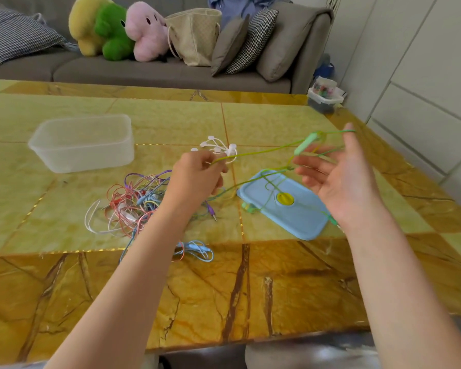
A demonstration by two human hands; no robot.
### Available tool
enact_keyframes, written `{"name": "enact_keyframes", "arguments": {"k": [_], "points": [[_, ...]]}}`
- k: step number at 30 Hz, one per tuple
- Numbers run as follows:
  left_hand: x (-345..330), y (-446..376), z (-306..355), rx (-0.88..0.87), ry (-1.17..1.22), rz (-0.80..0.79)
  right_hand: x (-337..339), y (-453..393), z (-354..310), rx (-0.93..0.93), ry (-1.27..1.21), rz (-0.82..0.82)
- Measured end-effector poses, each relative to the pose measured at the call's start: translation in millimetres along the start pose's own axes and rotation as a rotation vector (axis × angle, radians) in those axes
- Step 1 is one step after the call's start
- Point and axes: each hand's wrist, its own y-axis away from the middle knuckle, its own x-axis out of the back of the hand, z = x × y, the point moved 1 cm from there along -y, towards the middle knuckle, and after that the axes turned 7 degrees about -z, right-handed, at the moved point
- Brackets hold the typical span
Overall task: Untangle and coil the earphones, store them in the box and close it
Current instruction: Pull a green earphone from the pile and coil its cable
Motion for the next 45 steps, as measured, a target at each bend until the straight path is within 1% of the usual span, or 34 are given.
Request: {"name": "enact_keyframes", "arguments": {"k": [1, 2, 4, 6, 8, 9, 12, 14, 16, 17, 18, 20, 23, 25, 27, 30, 32, 33, 35, 36, 38, 40, 42, 45], "points": [[2, 1, 0, 0.013, 0.013, -0.009, 0, 0, 1, -0.011, 0.02, -0.033], [3, 3, 0, 0.022, -0.025, -0.012, 0, -2, 2, -0.004, 0.058, -0.045], [6, 6, -1, 0.068, -0.196, -0.008, -1, -4, 2, 0.038, 0.22, -0.002], [9, 7, -3, 0.141, -0.424, -0.011, 0, -5, 3, 0.093, 0.38, 0.048], [7, 9, -4, 0.188, -0.578, -0.041, -1, -5, 4, 0.122, 0.4, 0.018], [4, 10, -4, 0.198, -0.589, -0.071, -2, -5, 4, 0.135, 0.38, -0.007], [-1, 11, -1, 0.205, -0.522, -0.15, -1, -4, 1, 0.132, 0.386, -0.038], [0, 11, 1, 0.168, -0.552, -0.216, 0, -4, 1, 0.108, 0.376, -0.063], [2, 11, 3, 0.098, -0.609, -0.342, 1, -5, 3, 0.084, 0.339, -0.074], [2, 13, 6, 0.051, -0.583, -0.406, 1, -6, 4, 0.072, 0.328, -0.081], [1, 15, 10, 0.0, -0.505, -0.461, 1, -7, 5, 0.06, 0.315, -0.095], [-3, 21, 22, -0.085, -0.249, -0.553, 0, -7, 9, 0.041, 0.3, -0.12], [-9, 31, 39, -0.128, 0.137, -0.642, 1, -11, 16, 0.058, 0.404, -0.085], [-12, 35, 46, -0.134, 0.278, -0.669, 1, -13, 19, 0.06, 0.447, -0.06], [-16, 36, 47, -0.142, 0.302, -0.653, 1, -14, 21, 0.06, 0.472, -0.032], [-27, 32, 39, -0.165, 0.122, -0.57, -1, -13, 21, 0.079, 0.468, -0.026], [-37, 32, 33, -0.146, 0.024, -0.56, -3, -11, 21, 0.089, 0.45, -0.039], [-40, 32, 32, -0.137, 0.019, -0.564, -3, -11, 20, 0.091, 0.443, -0.047], [-41, 32, 32, -0.13, 0.098, -0.548, -3, -11, 19, 0.095, 0.435, -0.041], [-39, 30, 32, -0.121, 0.148, -0.505, -1, -12, 19, 0.1, 0.464, -0.022], [-30, 23, 32, -0.091, 0.223, -0.378, 4, -12, 15, 0.111, 0.613, 0.002], [-21, 17, 28, -0.055, 0.249, -0.293, 6, -11, 12, 0.133, 0.728, -0.057], [-17, 14, 23, -0.039, 0.168, -0.279, 5, -6, 7, 0.235, 0.756, -0.142], [-16, 16, 21, -0.05, -0.019, -0.35, -3, 2, 2, 0.424, 0.68, -0.203]]}}
